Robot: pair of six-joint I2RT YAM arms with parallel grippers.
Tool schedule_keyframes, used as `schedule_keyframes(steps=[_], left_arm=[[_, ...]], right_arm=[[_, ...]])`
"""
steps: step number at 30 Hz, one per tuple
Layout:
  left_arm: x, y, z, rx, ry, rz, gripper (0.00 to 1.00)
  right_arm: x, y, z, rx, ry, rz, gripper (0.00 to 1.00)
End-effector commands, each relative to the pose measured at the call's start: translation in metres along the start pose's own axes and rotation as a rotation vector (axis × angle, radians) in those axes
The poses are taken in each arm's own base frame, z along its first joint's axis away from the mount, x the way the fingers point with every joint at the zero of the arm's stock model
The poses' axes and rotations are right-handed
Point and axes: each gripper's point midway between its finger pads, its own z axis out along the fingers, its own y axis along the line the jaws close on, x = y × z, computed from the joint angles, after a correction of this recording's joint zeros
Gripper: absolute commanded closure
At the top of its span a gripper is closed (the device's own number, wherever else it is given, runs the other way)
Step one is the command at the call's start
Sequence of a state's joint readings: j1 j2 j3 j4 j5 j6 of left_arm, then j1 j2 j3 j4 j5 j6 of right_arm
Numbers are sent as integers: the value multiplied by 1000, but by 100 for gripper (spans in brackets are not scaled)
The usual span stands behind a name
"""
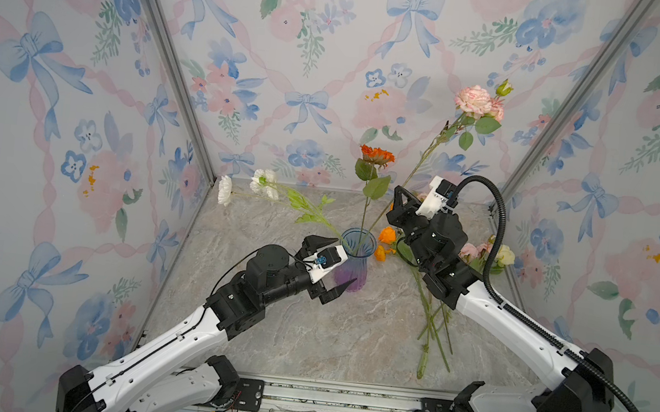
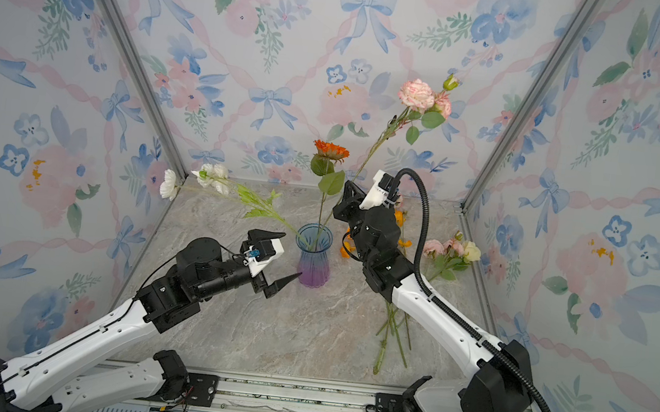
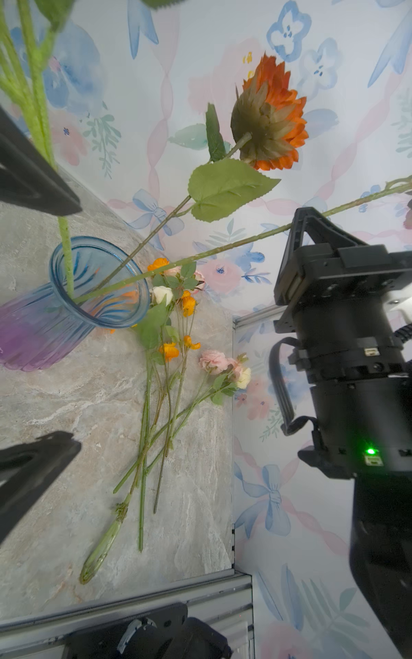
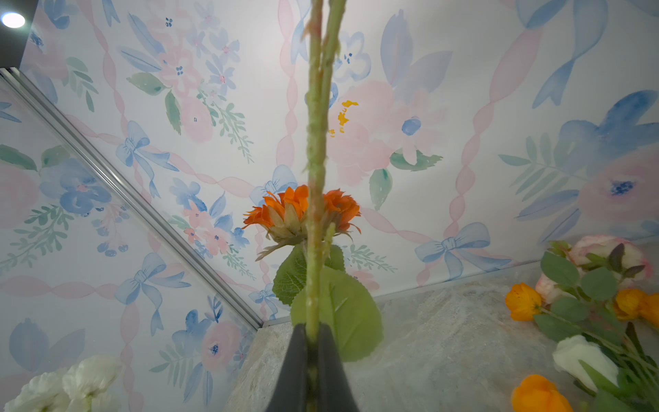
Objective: Arrange the flowers into the vase
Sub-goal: 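Carry the pink rose over the vase and lower its stem in with the right gripper, then open the right gripper to release the rose stem in the vase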
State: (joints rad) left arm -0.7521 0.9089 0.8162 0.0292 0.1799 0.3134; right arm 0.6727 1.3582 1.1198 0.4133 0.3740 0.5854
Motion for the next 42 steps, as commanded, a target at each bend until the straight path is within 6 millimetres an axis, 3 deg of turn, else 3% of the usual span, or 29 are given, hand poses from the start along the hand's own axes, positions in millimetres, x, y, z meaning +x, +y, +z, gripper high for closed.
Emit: schedule_keyframes(steps=[1,7,23,27,33,39,42], left_arm=[[-2,0,1,6,-18,-8,2],[0,-2,4,19,-14,-14,2],[-2,-3,3,27,-21,-17,2],[-3,-3,2,26,-24,-16,2],[-3,-3,3,29,-23,-16,2],[-3,-3,3,27,-23,-16,2],[-3,-2,3,25,-23,-16,2]], right_arm=[[12,-2,-4,7,-31,25,100],[44,-17,-13,104,-53,-18,100],[111,-31,-14,182,52,-80,100],[118,-37,-15,197,71,-81,100],[122,-37,-16,202,86,-91,85],[123,-36,-17,202,96,-103,80],[122,-35,-18,200,102,-123,70]])
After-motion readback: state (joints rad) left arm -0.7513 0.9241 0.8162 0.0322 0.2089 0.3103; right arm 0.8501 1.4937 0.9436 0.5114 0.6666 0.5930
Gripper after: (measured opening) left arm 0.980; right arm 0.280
